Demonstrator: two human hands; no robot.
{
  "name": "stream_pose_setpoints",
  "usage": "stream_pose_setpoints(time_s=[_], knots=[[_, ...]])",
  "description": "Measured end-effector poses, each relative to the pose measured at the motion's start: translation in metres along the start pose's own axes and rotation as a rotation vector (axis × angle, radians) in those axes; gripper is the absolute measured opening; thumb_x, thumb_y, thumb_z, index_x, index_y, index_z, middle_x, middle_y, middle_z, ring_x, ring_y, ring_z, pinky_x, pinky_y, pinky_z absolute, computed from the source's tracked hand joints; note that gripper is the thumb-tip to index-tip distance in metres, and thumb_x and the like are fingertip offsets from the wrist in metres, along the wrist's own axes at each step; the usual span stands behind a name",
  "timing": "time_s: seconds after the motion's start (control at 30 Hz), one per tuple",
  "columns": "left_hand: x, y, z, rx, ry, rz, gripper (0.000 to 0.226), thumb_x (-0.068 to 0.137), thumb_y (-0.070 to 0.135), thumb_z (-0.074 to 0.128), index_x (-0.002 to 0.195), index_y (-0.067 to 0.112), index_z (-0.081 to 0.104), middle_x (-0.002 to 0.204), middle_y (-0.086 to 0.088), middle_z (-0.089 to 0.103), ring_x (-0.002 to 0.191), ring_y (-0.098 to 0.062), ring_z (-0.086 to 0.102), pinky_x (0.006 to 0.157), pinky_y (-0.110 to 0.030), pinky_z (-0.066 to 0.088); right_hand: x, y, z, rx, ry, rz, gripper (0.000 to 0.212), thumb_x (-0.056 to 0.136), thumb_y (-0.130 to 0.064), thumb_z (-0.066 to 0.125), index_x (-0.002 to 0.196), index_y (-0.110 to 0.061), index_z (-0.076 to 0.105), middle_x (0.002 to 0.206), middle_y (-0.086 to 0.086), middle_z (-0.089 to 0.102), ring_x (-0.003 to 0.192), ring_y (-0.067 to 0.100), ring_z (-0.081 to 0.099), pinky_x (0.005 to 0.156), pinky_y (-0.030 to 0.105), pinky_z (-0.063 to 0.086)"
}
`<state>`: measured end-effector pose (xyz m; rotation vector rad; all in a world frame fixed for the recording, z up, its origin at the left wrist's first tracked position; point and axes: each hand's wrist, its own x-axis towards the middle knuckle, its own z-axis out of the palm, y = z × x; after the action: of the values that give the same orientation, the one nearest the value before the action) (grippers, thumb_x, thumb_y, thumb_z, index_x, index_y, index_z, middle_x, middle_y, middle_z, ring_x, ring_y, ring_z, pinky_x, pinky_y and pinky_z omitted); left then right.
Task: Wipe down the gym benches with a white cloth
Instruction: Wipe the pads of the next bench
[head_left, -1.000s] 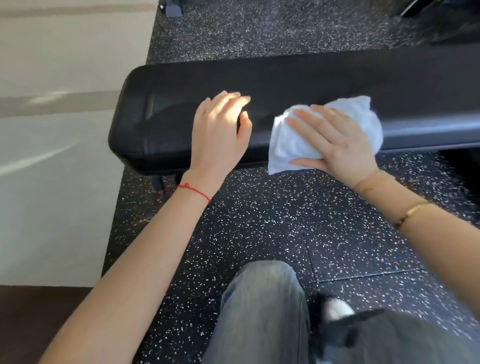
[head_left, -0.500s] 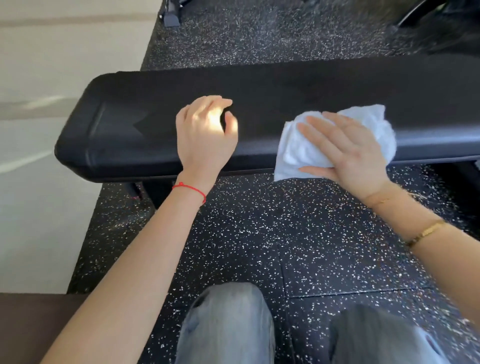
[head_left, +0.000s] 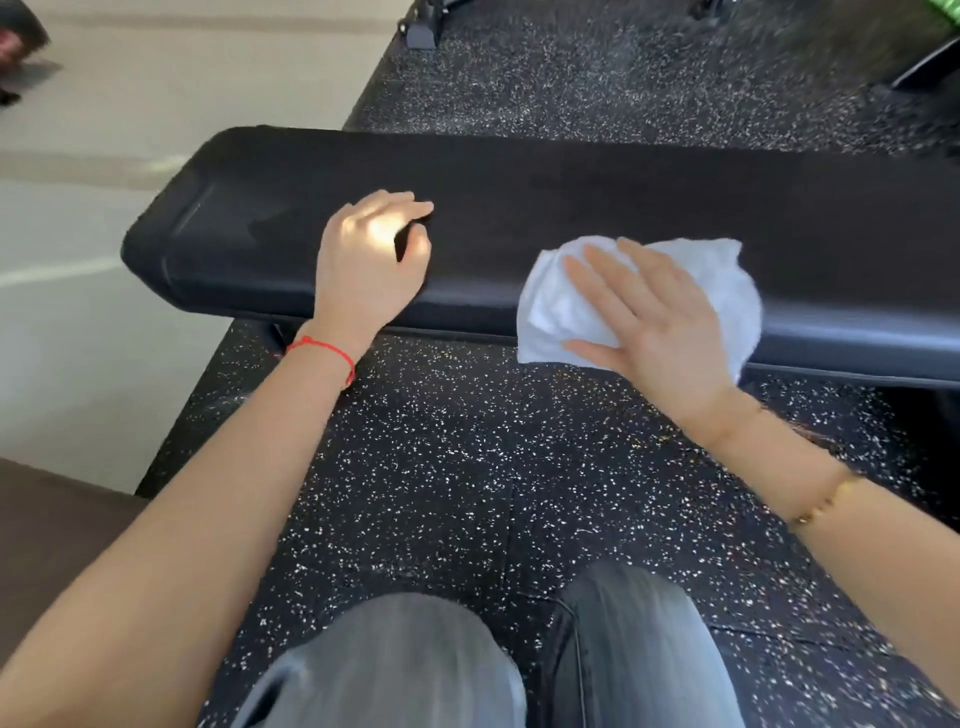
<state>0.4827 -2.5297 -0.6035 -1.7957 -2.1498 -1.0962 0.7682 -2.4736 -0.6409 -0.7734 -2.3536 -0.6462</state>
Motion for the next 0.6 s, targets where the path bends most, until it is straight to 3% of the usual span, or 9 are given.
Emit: stream_pose_setpoints(time_s=[0.1, 0.2, 0.3, 0.43, 0.6], knots=[[-0.006, 0.03, 0.009, -0.016, 0.038, -0.003, 0.032, 0.089, 0.017, 0.048, 0.107, 0.016, 0.075, 0.115, 0.001, 0.072, 0.111, -0.013, 0.064, 0.093, -0.017, 0.043, 0.025, -0.026, 0.007, -0.023, -0.058, -0.086, 0.067, 0.096, -0.054, 0.055, 0.146, -0.01, 0.048, 0.144, 0.01, 0.054, 0.128, 0.038, 0.054, 0.102, 0.049, 0.049], [-0.002, 0.043, 0.017, -0.052, 0.032, 0.005, 0.032, 0.088, 0.013, 0.049, 0.109, 0.012, 0.074, 0.116, -0.002, 0.071, 0.112, -0.015, 0.064, 0.096, -0.022, 0.047, 0.029, -0.029, 0.01, -0.044, -0.051, -0.138, 0.068, 0.095, -0.055, 0.055, 0.147, -0.012, 0.046, 0.146, 0.008, 0.053, 0.129, 0.035, 0.054, 0.105, 0.048, 0.046], [0.001, 0.045, 0.021, -0.004, -0.01, 0.09, 0.033, 0.091, 0.014, 0.047, 0.113, 0.009, 0.072, 0.119, -0.007, 0.07, 0.116, -0.021, 0.063, 0.104, -0.033, 0.047, -0.002, 0.002, 0.003, -0.005, 0.025, -0.069, 0.063, 0.096, -0.053, 0.057, 0.145, -0.014, 0.05, 0.144, 0.006, 0.055, 0.129, 0.034, 0.054, 0.105, 0.048, 0.047], [0.003, 0.047, 0.03, 0.016, -0.009, 0.114, 0.035, 0.094, 0.019, 0.045, 0.116, 0.01, 0.071, 0.12, -0.005, 0.07, 0.117, -0.018, 0.063, 0.104, -0.032, 0.046, -0.036, 0.036, -0.009, 0.015, 0.027, 0.04, 0.064, 0.095, -0.054, 0.059, 0.145, -0.016, 0.049, 0.144, 0.005, 0.055, 0.13, 0.034, 0.053, 0.105, 0.049, 0.045], [0.002, 0.045, 0.036, 0.031, 0.022, 0.142, 0.035, 0.092, 0.016, 0.047, 0.115, 0.008, 0.072, 0.118, -0.008, 0.071, 0.114, -0.02, 0.065, 0.103, -0.027, 0.047, 0.007, -0.002, 0.005, -0.069, -0.002, -0.058, 0.064, 0.096, -0.057, 0.053, 0.144, -0.014, 0.051, 0.144, 0.006, 0.055, 0.128, 0.035, 0.056, 0.104, 0.047, 0.048]])
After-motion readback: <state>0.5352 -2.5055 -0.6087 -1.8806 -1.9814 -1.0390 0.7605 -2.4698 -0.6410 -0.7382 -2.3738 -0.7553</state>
